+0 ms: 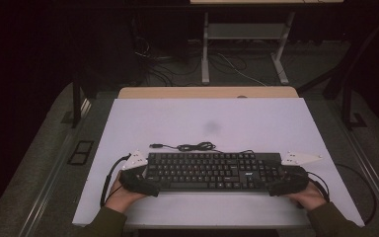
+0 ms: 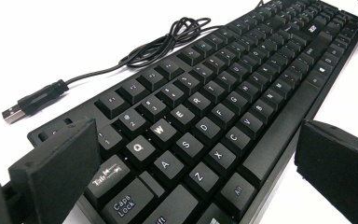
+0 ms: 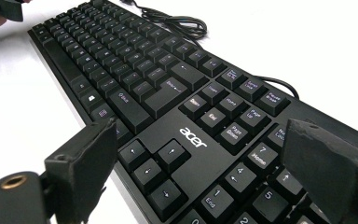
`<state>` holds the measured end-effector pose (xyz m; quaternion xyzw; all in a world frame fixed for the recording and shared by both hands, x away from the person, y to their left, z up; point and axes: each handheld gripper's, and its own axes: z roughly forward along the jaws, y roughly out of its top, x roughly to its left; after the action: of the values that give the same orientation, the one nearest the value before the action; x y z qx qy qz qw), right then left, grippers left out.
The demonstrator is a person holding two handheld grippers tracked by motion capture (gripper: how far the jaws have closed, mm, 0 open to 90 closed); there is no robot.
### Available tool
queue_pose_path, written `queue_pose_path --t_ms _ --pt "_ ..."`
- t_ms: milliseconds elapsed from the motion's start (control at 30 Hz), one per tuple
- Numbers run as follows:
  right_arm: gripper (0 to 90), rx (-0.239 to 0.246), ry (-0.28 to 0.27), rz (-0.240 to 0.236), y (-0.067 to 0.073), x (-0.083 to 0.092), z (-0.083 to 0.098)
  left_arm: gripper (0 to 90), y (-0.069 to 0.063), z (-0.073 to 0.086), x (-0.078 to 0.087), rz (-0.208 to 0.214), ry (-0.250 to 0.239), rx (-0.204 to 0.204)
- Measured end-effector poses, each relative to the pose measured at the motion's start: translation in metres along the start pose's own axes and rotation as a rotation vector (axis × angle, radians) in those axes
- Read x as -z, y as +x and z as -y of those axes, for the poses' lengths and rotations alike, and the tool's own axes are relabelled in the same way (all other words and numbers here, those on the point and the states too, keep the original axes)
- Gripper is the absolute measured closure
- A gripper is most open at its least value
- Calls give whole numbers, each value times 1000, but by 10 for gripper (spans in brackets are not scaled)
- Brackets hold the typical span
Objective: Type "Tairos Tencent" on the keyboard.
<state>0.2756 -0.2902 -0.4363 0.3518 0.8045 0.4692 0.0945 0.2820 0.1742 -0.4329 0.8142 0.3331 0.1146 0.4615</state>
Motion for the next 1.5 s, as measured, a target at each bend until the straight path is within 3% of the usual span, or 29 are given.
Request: queue_pose_path --t_ms 267,500,667,1500 --pt "105 -2 -2 -9 0 0 -4 0 -1 -2 -2 10 -12 6" --pt "105 -1 -11 -60 5 -7 -15 0 -1 -5 -3 11 -24 7" --pt "105 1 -14 -71 9 -13 -20 0 -1 -7 -4 13 -27 5" --pt "107 3 -18 -101 15 -34 -33 1 -5 -14 -17 29 -26 6"
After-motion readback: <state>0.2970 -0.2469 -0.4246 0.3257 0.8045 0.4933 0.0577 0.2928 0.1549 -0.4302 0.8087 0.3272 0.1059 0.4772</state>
